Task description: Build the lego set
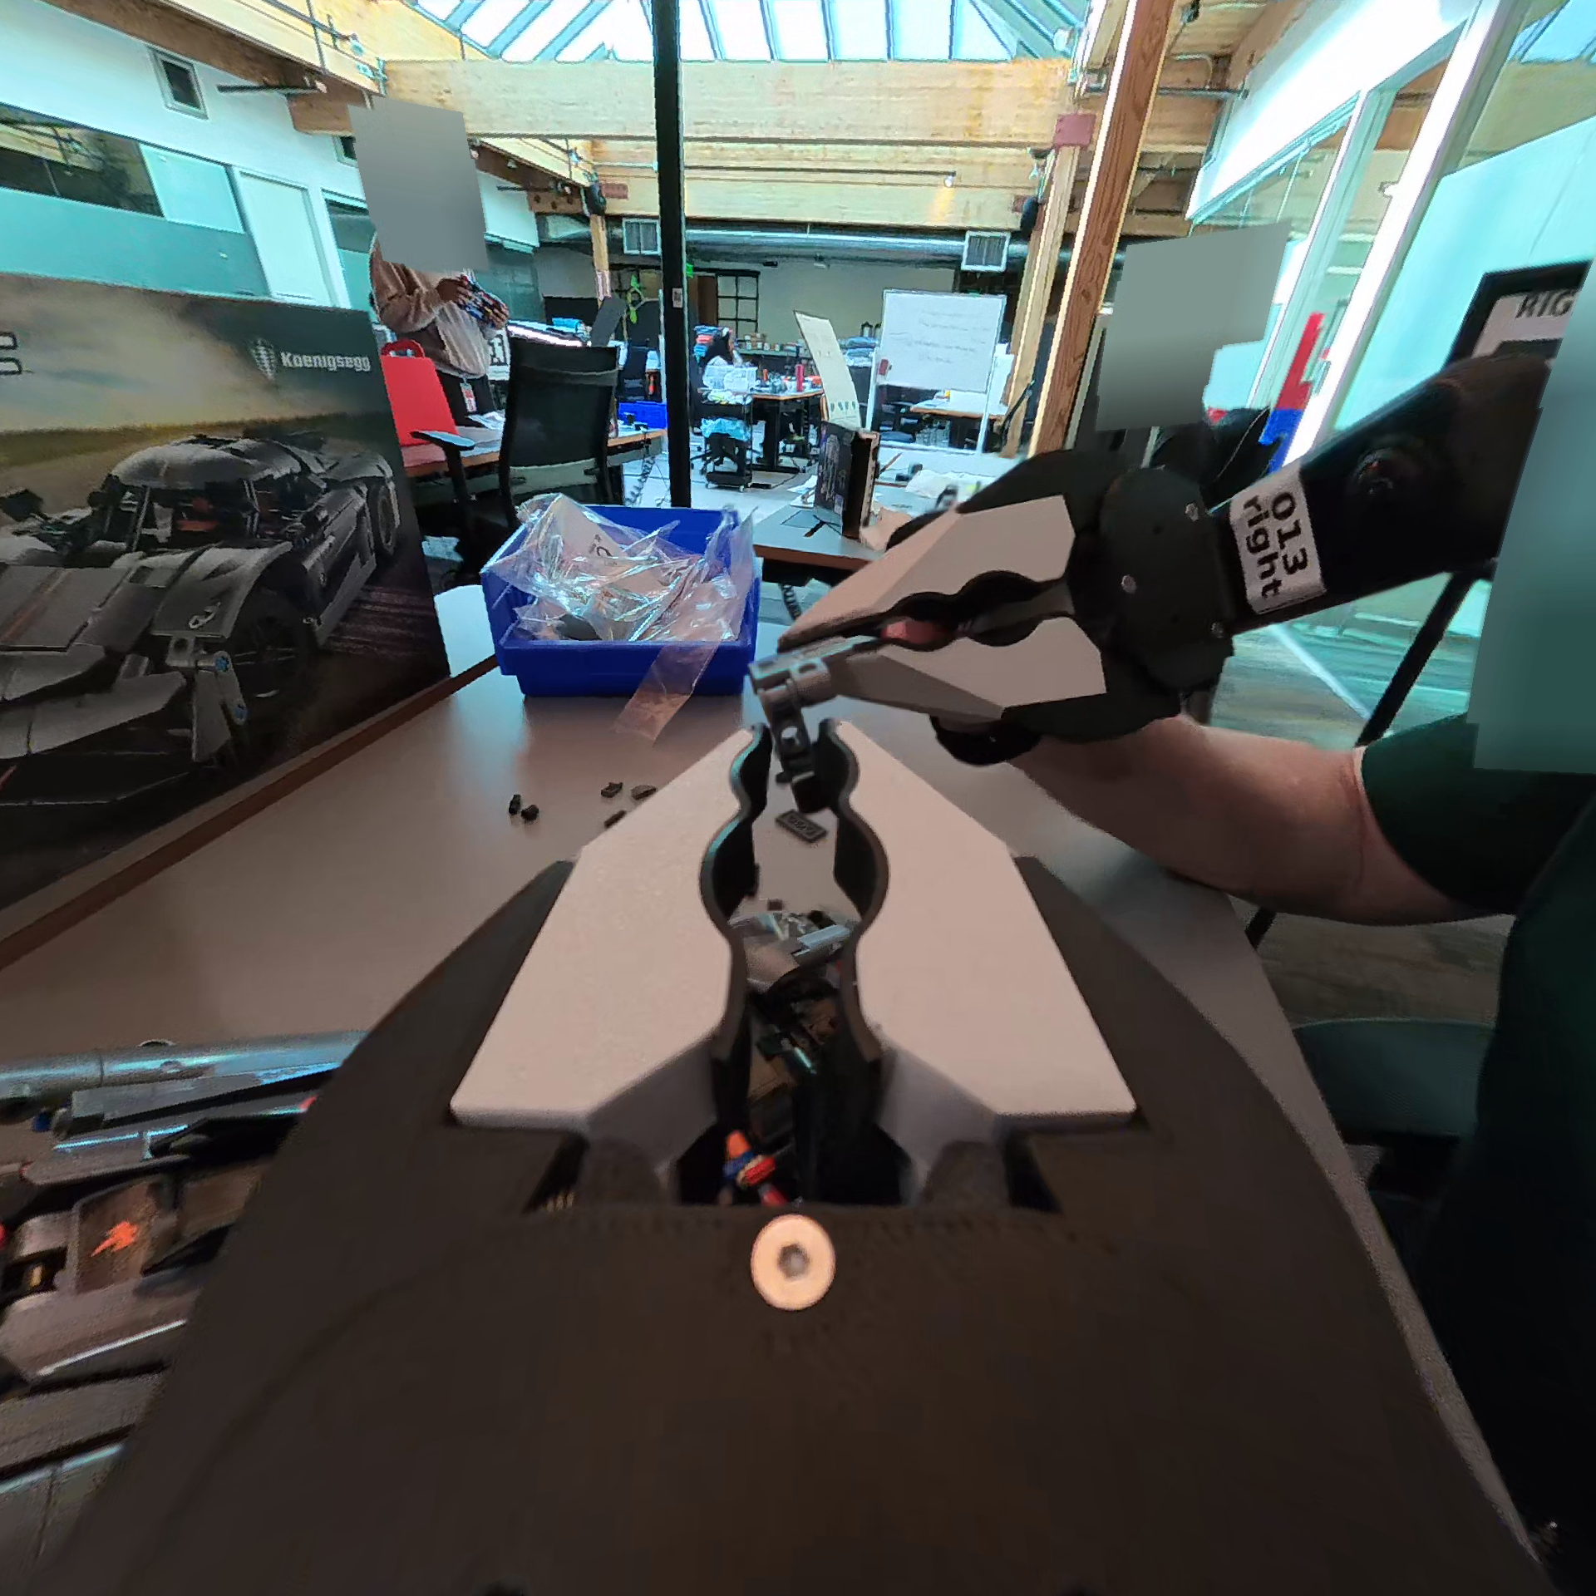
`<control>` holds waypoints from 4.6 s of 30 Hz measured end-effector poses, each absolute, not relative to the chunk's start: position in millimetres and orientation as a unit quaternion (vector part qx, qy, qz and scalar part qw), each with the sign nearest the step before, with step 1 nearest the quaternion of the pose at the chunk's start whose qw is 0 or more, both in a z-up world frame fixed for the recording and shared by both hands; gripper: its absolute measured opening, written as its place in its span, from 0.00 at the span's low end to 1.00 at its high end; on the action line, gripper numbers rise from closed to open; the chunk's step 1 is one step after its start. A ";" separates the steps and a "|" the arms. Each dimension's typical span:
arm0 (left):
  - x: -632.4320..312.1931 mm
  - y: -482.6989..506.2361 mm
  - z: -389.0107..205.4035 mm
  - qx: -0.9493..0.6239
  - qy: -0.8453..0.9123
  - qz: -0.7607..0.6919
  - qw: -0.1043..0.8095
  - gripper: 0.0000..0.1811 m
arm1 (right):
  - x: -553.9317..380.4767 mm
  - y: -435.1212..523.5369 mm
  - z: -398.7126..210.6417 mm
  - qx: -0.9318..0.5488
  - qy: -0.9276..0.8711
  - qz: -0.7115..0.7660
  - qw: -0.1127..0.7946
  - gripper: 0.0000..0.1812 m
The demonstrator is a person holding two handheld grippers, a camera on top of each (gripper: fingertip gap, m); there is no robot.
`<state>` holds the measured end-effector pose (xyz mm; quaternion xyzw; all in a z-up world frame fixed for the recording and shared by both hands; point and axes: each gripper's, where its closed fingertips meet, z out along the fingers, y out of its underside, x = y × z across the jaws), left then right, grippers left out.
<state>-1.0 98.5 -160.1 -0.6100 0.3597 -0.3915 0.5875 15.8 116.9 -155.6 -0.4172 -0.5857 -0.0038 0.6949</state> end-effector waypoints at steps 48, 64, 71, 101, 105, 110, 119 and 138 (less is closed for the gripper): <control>5.2 101.9 -159.9 -0.525 0.469 0.109 0.702 0.16 | 15.5 120.2 -160.1 -0.481 -0.545 0.241 0.643 0.01; 4.2 99.2 -149.5 -0.520 0.446 0.106 0.721 0.13 | 14.0 114.7 -156.2 -0.487 -0.536 0.271 0.633 0.01; 1.2 97.8 -145.6 -0.517 0.441 0.104 0.726 0.12 | 17.7 120.2 -155.6 -0.491 -0.534 0.253 0.640 0.01; -0.9 101.5 -150.3 -0.525 0.438 0.104 0.722 0.18 | 17.4 124.5 -160.7 -0.499 -0.538 0.232 0.638 0.01; -1.8 101.6 -151.2 -0.524 0.444 0.102 0.720 0.19 | 18.1 127.6 -164.1 -0.504 -0.541 0.229 0.633 0.00; 1.7 99.8 -157.0 -0.517 0.467 0.114 0.709 0.15 | 17.4 129.4 -167.6 -0.510 -0.543 0.231 0.626 0.00; 3.0 99.3 -160.7 -0.517 0.477 0.119 0.701 0.10 | 17.7 129.1 -168.4 -0.509 -0.547 0.233 0.623 0.00; -0.2 94.3 -161.3 -0.516 0.486 0.096 0.699 0.04 | 11.7 120.7 -171.5 -0.495 -0.560 0.249 0.616 0.03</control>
